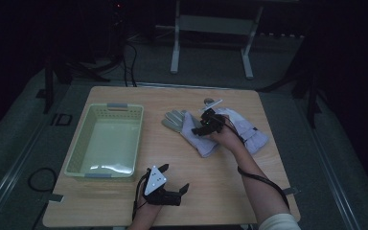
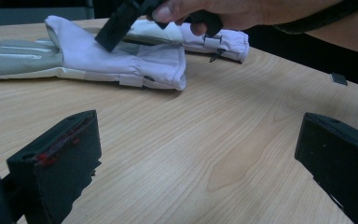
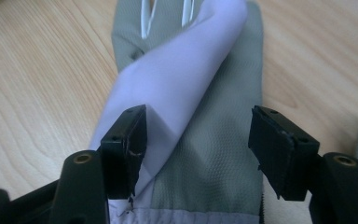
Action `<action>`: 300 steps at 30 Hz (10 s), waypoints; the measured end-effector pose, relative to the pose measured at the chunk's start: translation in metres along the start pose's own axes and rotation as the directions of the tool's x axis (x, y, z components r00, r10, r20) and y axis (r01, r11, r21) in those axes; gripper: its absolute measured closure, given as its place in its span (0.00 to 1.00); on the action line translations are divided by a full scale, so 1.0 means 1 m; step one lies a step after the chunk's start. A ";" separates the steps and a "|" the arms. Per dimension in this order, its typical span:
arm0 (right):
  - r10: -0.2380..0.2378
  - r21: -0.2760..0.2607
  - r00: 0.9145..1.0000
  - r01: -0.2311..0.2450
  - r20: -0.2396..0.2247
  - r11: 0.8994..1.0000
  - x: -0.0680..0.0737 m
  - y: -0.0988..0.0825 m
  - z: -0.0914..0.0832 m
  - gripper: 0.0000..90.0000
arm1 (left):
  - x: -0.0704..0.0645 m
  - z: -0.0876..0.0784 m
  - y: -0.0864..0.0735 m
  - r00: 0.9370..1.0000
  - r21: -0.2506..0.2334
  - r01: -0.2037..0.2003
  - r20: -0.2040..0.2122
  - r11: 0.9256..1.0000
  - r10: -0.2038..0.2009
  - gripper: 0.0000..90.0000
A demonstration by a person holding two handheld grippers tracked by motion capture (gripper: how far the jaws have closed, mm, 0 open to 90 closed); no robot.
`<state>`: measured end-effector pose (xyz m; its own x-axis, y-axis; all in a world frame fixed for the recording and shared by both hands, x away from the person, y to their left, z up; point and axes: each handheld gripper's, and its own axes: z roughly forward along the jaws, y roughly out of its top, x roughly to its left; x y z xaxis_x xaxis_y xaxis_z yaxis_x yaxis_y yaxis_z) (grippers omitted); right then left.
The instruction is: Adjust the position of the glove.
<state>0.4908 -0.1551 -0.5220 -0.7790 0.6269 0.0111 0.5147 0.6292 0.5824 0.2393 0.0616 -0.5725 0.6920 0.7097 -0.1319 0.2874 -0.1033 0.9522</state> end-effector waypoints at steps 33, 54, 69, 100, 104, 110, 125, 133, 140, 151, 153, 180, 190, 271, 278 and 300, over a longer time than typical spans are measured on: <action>0.270 -0.143 0.962 -0.263 0.032 0.954 0.028 -0.002 -0.032 0.96 | 0.000 0.001 0.000 1.000 0.008 -0.003 -0.010 1.000 0.003 0.01; 0.525 -0.280 0.841 -0.477 0.131 0.833 0.076 -0.036 -0.048 0.96 | -0.002 0.000 0.000 1.000 0.007 -0.020 -0.021 1.000 0.020 0.01; 0.534 -0.208 0.832 -0.501 0.150 0.840 0.067 -0.051 -0.023 0.58 | -0.002 0.000 0.000 1.000 0.008 -0.014 -0.016 1.000 0.014 0.01; 0.197 -0.179 0.965 -0.166 0.171 0.970 -0.010 -0.078 -0.110 0.53 | 0.000 0.001 0.000 1.000 0.006 -0.001 -0.012 1.000 0.001 0.01; 0.234 -0.198 0.956 -0.198 0.177 0.960 -0.036 -0.087 -0.119 0.55 | -0.001 0.001 0.000 1.000 0.006 -0.003 -0.012 1.000 0.003 0.01; 0.267 -0.200 0.945 -0.229 0.190 0.953 -0.057 -0.094 -0.120 0.57 | -0.001 0.001 0.000 1.000 0.006 -0.004 -0.012 1.000 0.004 0.01; 0.295 -0.138 0.933 -0.271 0.205 0.953 -0.093 -0.096 -0.096 0.56 | 0.000 0.001 0.000 1.000 0.005 -0.002 -0.011 1.000 0.002 0.01; 0.294 -0.087 0.937 -0.283 0.188 0.955 -0.105 -0.101 -0.079 0.56 | -0.001 0.001 0.000 1.000 0.005 -0.004 -0.014 1.000 0.005 0.01; 0.297 -0.072 0.940 -0.289 0.167 0.955 -0.107 -0.111 -0.067 0.56 | -0.001 0.001 0.000 1.000 0.005 -0.006 -0.013 1.000 0.006 0.01; 0.314 -0.090 0.937 -0.303 0.152 0.949 -0.100 -0.113 -0.067 0.79 | -0.001 0.001 0.000 1.000 0.005 -0.004 -0.015 1.000 0.005 0.01; 0.356 -0.115 0.924 -0.342 0.142 0.933 -0.098 -0.114 -0.069 0.84 | -0.001 0.001 0.000 1.000 0.005 -0.002 -0.015 1.000 0.002 0.01; 0.609 -0.322 0.752 -0.528 0.253 0.786 -0.042 -0.114 -0.170 0.88 | -0.002 0.001 0.000 1.000 0.007 -0.013 -0.022 1.000 0.013 0.01; 0.636 -0.359 0.708 -0.533 0.307 0.767 -0.024 -0.129 -0.174 0.88 | -0.002 0.001 0.000 1.000 0.006 -0.014 -0.023 1.000 0.014 0.01; 0.496 -0.249 0.825 -0.438 0.269 0.864 -0.049 -0.164 -0.137 0.91 | -0.001 0.001 0.000 1.000 0.005 0.000 -0.024 1.000 0.000 0.01; 0.523 -0.298 0.806 -0.445 0.278 0.844 -0.039 -0.139 -0.163 0.91 | -0.001 0.001 0.000 1.000 0.005 -0.003 -0.024 1.000 0.003 0.01; 0.525 -0.326 0.812 -0.439 0.254 0.837 0.038 -0.049 -0.147 0.91 | -0.002 0.001 0.000 1.000 0.004 -0.016 -0.025 1.000 0.016 0.01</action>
<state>0.3834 -0.2299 -0.4306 -0.2718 0.9563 0.1081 0.6562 0.1020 0.7477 0.2382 0.0594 -0.5721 0.6802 0.7248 -0.1094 0.2785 -0.1175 0.9532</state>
